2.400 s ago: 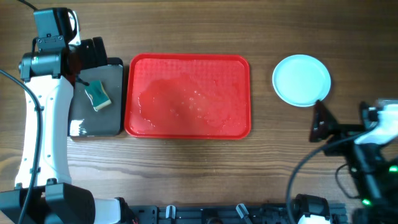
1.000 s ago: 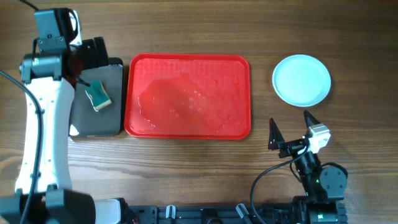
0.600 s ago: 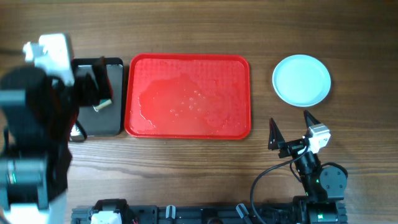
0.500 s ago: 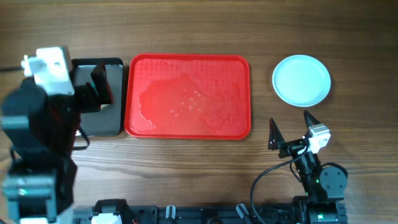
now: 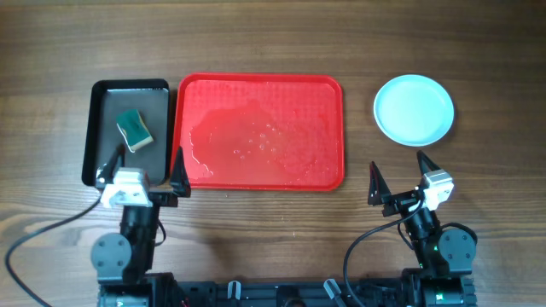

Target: Clean dirty plates on tray and stack at the side

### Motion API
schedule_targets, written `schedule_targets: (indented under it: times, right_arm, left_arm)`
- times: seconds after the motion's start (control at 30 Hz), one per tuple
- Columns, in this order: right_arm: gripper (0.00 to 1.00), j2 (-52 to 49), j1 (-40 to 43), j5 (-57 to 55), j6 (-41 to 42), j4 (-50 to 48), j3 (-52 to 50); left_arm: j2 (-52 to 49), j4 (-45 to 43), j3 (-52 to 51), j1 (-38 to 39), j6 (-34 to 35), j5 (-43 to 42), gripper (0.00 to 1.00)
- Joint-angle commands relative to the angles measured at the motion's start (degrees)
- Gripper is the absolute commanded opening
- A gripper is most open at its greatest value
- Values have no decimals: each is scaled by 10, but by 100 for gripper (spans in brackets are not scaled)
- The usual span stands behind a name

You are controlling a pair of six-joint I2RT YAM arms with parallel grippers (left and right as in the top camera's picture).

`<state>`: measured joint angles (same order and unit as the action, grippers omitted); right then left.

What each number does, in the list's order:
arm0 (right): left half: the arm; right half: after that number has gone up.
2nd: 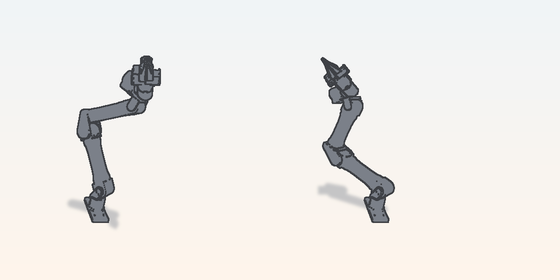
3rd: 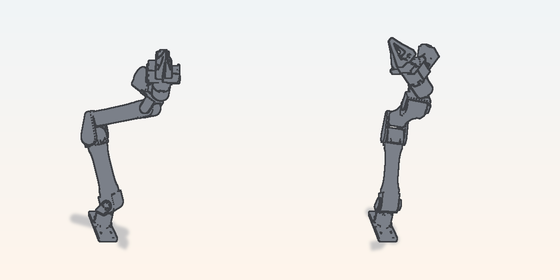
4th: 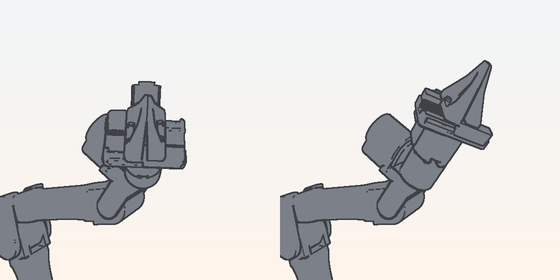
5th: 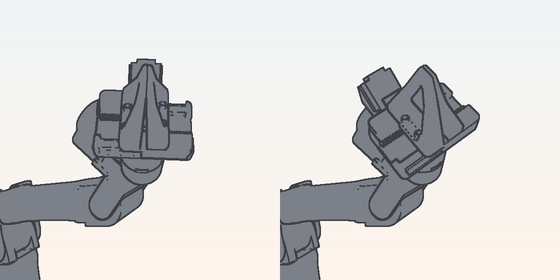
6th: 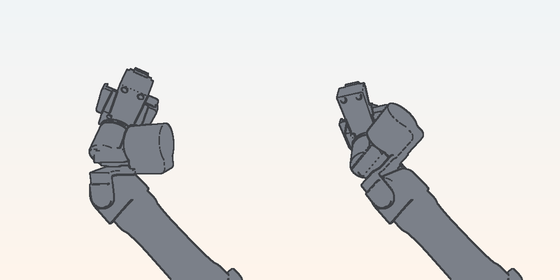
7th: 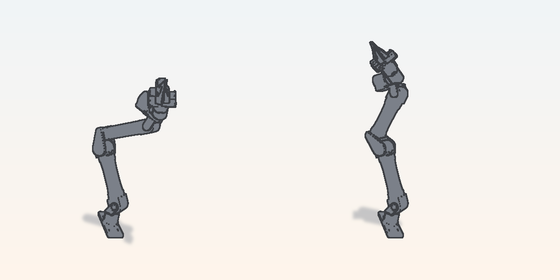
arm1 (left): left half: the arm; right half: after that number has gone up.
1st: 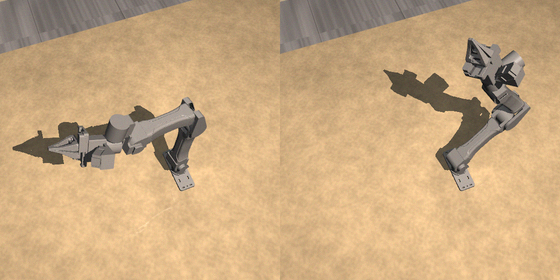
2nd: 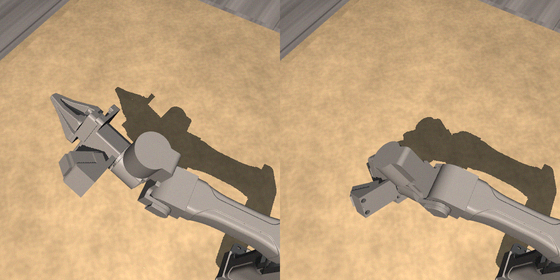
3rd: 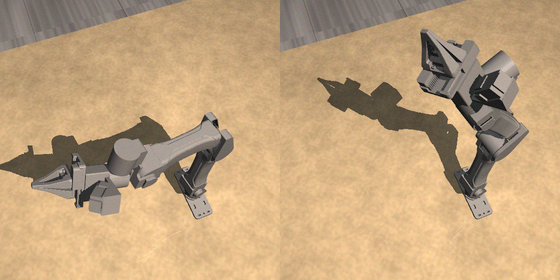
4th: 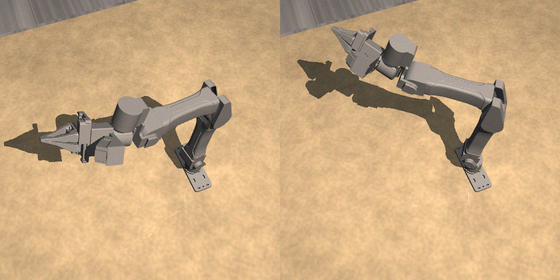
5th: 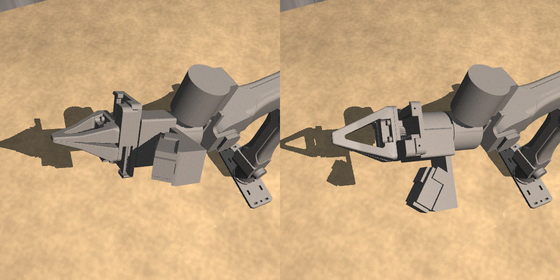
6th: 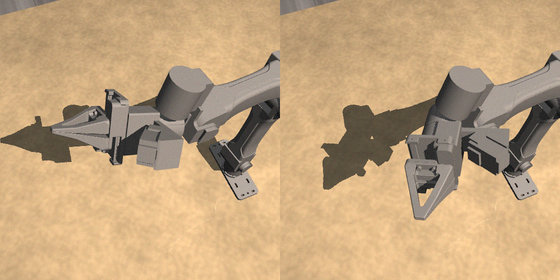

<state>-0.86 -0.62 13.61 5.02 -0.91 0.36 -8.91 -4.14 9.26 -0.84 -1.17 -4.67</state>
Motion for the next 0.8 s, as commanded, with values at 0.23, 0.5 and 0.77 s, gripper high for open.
schedule_targets:
  times: [0.23, 0.5, 0.77]
  right_arm:
    - [100, 6, -3, -3, -4, -3, -1]
    - [100, 6, -3, -3, -4, -3, -1]
    - [100, 6, -3, -3, -3, -3, -1]
  left_arm:
    - [87, 22, -89, -3, 5, -2, 100]
    - [86, 81, -89, -2, 5, -7, 100]
    - [86, 81, -89, -2, 5, -7, 100]
